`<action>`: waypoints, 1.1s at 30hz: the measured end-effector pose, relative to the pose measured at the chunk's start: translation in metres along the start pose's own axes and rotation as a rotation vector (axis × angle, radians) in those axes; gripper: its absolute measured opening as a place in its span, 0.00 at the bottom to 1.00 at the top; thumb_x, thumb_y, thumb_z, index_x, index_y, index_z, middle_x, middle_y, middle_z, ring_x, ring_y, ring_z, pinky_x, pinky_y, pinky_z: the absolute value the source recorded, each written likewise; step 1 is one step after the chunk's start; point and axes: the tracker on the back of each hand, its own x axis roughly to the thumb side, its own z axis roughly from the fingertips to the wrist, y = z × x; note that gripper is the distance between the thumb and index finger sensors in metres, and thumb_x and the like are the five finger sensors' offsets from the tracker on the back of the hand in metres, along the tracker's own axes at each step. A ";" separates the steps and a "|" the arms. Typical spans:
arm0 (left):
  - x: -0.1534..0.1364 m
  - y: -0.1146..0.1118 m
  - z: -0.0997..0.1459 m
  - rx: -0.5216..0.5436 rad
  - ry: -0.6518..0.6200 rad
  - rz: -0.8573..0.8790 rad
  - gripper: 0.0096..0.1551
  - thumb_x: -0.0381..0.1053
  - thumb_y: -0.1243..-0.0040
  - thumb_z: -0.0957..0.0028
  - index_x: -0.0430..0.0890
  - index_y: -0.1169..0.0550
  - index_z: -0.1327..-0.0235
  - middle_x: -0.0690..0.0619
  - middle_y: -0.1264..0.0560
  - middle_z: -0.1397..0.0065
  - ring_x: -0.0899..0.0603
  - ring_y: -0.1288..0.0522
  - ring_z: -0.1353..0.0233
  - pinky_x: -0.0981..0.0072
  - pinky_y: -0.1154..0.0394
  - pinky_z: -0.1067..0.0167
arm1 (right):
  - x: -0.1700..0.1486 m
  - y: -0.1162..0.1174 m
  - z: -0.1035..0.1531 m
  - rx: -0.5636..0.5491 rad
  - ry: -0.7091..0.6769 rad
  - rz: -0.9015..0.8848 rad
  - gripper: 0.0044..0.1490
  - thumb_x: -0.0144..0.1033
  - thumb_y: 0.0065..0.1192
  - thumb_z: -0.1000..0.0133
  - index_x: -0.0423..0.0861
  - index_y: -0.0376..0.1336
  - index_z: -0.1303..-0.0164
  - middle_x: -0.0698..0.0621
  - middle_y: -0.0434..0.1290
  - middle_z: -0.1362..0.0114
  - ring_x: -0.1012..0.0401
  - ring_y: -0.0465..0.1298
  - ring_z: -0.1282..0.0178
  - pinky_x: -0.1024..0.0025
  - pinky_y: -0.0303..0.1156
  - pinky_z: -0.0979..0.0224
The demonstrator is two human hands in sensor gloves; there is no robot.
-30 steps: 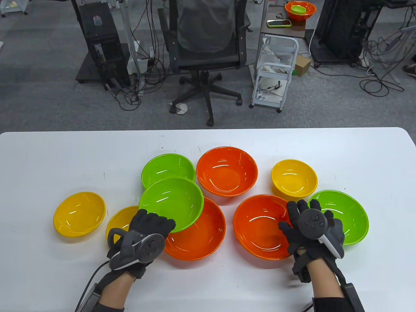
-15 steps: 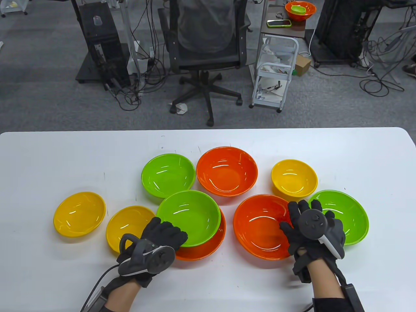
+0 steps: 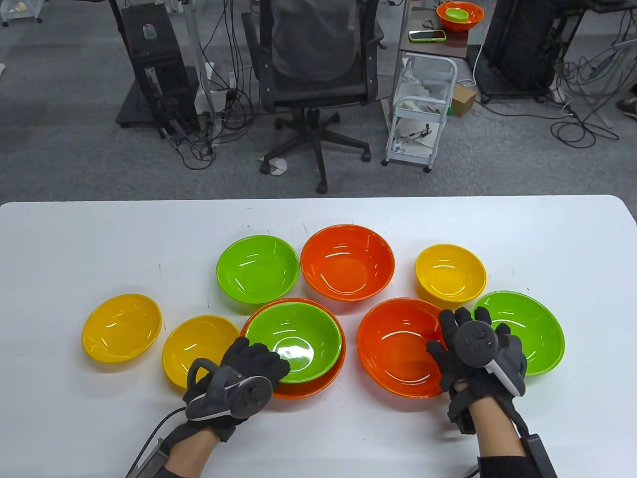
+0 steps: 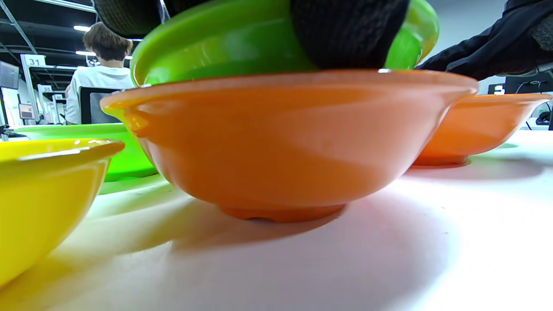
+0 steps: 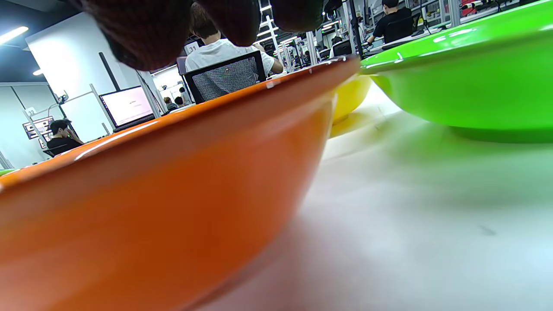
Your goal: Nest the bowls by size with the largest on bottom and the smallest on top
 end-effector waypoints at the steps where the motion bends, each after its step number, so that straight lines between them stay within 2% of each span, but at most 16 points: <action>1: 0.000 0.000 0.000 -0.004 0.001 0.003 0.24 0.53 0.37 0.50 0.59 0.19 0.38 0.55 0.19 0.31 0.41 0.24 0.24 0.37 0.35 0.24 | 0.000 0.000 0.000 0.000 0.001 0.000 0.46 0.49 0.60 0.45 0.44 0.51 0.18 0.38 0.49 0.14 0.36 0.35 0.16 0.26 0.27 0.27; 8: 0.002 -0.002 -0.001 -0.025 0.000 0.032 0.26 0.56 0.39 0.49 0.59 0.20 0.36 0.55 0.20 0.31 0.41 0.24 0.24 0.35 0.34 0.24 | 0.000 0.000 0.000 0.001 0.001 -0.001 0.46 0.49 0.60 0.45 0.44 0.51 0.18 0.38 0.48 0.14 0.36 0.35 0.16 0.26 0.27 0.28; 14: 0.001 -0.005 -0.002 -0.050 -0.002 0.089 0.30 0.61 0.45 0.50 0.57 0.22 0.34 0.54 0.20 0.31 0.39 0.24 0.25 0.35 0.34 0.25 | -0.001 0.000 0.000 0.002 0.003 -0.009 0.46 0.49 0.60 0.44 0.44 0.51 0.18 0.37 0.49 0.14 0.36 0.35 0.16 0.26 0.27 0.28; 18: 0.002 -0.009 -0.003 -0.113 -0.016 0.116 0.33 0.64 0.48 0.50 0.55 0.22 0.33 0.51 0.20 0.30 0.38 0.25 0.24 0.33 0.37 0.25 | -0.001 0.001 0.000 0.004 0.001 -0.007 0.46 0.49 0.60 0.44 0.44 0.51 0.18 0.37 0.48 0.14 0.36 0.35 0.16 0.26 0.27 0.28; 24: 0.001 -0.011 -0.005 -0.138 -0.022 0.139 0.34 0.65 0.49 0.50 0.55 0.23 0.32 0.50 0.21 0.29 0.37 0.26 0.23 0.32 0.40 0.24 | -0.001 0.001 0.000 0.009 -0.005 -0.015 0.46 0.49 0.60 0.44 0.45 0.51 0.18 0.37 0.48 0.14 0.36 0.35 0.17 0.26 0.27 0.28; 33: -0.002 -0.005 -0.003 -0.081 -0.013 0.170 0.32 0.63 0.47 0.48 0.55 0.24 0.30 0.50 0.24 0.25 0.36 0.29 0.21 0.31 0.39 0.24 | -0.003 0.001 0.000 0.011 -0.005 -0.041 0.46 0.49 0.60 0.44 0.45 0.51 0.18 0.37 0.48 0.14 0.36 0.34 0.17 0.26 0.27 0.28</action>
